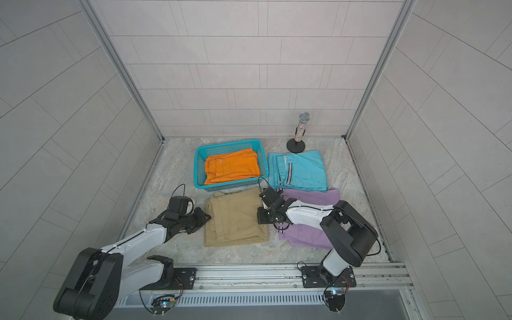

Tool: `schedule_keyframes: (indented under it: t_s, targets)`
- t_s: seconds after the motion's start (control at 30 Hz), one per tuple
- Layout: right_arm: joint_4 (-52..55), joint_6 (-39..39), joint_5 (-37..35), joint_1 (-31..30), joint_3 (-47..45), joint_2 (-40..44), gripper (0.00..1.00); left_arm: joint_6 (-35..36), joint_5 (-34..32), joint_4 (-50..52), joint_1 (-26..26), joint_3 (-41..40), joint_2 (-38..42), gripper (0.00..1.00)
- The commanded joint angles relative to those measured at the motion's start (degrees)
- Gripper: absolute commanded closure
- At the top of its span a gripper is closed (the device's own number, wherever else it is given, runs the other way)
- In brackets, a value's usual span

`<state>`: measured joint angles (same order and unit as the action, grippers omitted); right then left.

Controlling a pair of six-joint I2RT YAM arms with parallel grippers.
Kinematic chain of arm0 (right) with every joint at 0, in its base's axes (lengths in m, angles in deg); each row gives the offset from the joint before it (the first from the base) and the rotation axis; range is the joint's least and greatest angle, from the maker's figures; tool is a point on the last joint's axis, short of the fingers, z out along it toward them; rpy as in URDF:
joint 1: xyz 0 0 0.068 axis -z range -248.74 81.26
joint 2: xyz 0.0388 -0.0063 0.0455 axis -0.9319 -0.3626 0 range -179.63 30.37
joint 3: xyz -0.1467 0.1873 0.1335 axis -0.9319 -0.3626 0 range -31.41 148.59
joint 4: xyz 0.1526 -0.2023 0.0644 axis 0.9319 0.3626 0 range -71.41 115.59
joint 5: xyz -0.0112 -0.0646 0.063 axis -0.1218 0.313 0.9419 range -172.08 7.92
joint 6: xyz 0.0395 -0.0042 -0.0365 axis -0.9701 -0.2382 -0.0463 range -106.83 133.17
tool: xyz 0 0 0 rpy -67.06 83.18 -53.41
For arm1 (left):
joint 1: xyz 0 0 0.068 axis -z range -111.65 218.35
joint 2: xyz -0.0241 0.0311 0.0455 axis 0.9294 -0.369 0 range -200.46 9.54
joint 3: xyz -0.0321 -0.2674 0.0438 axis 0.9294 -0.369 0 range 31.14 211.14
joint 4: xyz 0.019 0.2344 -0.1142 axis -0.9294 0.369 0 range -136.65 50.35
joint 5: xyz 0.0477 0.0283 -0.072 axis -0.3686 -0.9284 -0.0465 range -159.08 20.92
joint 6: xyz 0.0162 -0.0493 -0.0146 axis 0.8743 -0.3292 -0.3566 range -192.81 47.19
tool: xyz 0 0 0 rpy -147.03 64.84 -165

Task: Put the folded long pants in the basket
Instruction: Pick up the long pant at the center of the board.

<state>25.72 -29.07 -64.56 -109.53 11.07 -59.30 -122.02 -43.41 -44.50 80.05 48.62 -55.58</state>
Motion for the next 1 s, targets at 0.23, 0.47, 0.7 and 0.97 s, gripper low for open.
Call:
schedule_keyframes:
  t_s: [0.23,0.47,0.7,0.97]
  targets:
    - [10.1,3.7,-6.04,-4.94,5.66,9.96,1.0,2.29,-1.09,23.45,0.35,13.03,14.17,1.0]
    - [19.74,6.91,-10.1,-6.58,15.2,20.02,1.0,2.1,-1.22,34.37,0.34,30.19,20.28,1.0]
    - [25.28,12.03,-8.3,-1.33,29.86,16.92,1.0,4.42,2.54,33.79,-0.81,45.18,9.5,1.0]
    - [24.48,13.88,-2.32,7.72,46.56,3.14,1.0,7.37,2.37,29.49,-6.1,57.14,-6.68,1.0]
